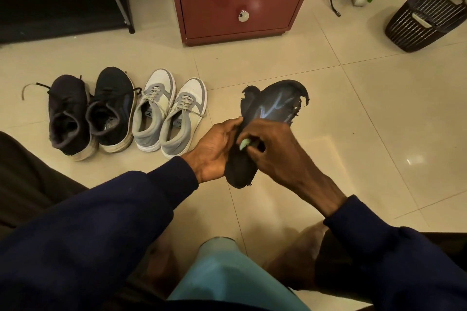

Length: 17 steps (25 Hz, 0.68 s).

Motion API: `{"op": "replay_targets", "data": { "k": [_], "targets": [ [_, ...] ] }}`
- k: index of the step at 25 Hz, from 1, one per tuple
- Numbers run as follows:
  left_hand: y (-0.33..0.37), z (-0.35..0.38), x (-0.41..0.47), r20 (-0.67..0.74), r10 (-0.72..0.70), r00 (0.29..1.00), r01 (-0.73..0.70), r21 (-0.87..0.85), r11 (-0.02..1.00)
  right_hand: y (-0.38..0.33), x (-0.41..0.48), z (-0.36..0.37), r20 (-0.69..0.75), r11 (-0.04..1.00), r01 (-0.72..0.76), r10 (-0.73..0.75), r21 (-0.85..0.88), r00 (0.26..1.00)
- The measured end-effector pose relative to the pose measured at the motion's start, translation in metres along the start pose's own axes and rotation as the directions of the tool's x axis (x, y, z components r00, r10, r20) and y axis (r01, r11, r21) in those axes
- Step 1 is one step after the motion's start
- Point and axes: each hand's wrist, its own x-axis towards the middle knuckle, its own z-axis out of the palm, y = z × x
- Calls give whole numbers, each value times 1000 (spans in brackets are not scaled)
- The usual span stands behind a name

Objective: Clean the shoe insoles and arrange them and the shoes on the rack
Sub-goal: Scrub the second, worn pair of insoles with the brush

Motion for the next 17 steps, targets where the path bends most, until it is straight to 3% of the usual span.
{"op": "replay_targets", "data": {
  "k": [1, 3, 6, 7, 9, 10, 12, 15, 17],
  "targets": [
    [0, -1, 1, -21, 9, 1000, -9, 14, 1000, -4, -2, 1, 60, 999, 45, -46, 12, 997],
    [-1, 1, 0, -16, 13, 1000, -13, 11, 1000, 10, 4, -4, 35, 997, 40, -38, -60, 999],
    [-1, 6, -1, 37, -15, 999, 14, 25, 1000, 38, 12, -15, -68, 945, -300, 293, -129, 954],
    [0, 7, -2, 43, -13, 999, 12, 26, 1000, 36, 10, -15, -100, 944, -307, 296, -119, 950],
    [0, 4, -2, 23, -1, 1000, 0, 32, 999, 16, 4, -5, -100, 990, -105, 96, -94, 990],
    [0, 2, -1, 4, 6, 1000, -6, 36, 999, 4, 0, -1, -11, 999, -28, 28, -34, 1000],
    [-1, -2, 0, -21, 7, 1000, -6, 39, 999, -1, -1, -1, 114, 1000, 6, -5, -4, 994],
    [-3, 2, 0, -4, -8, 1000, 8, 40, 999, 26, 7, -13, -113, 980, -125, 109, -152, 988],
    [-4, 2, 1, 16, -14, 1000, 13, 55, 998, 32, 5, -17, -198, 970, -191, 160, -153, 967]
  ]
}}
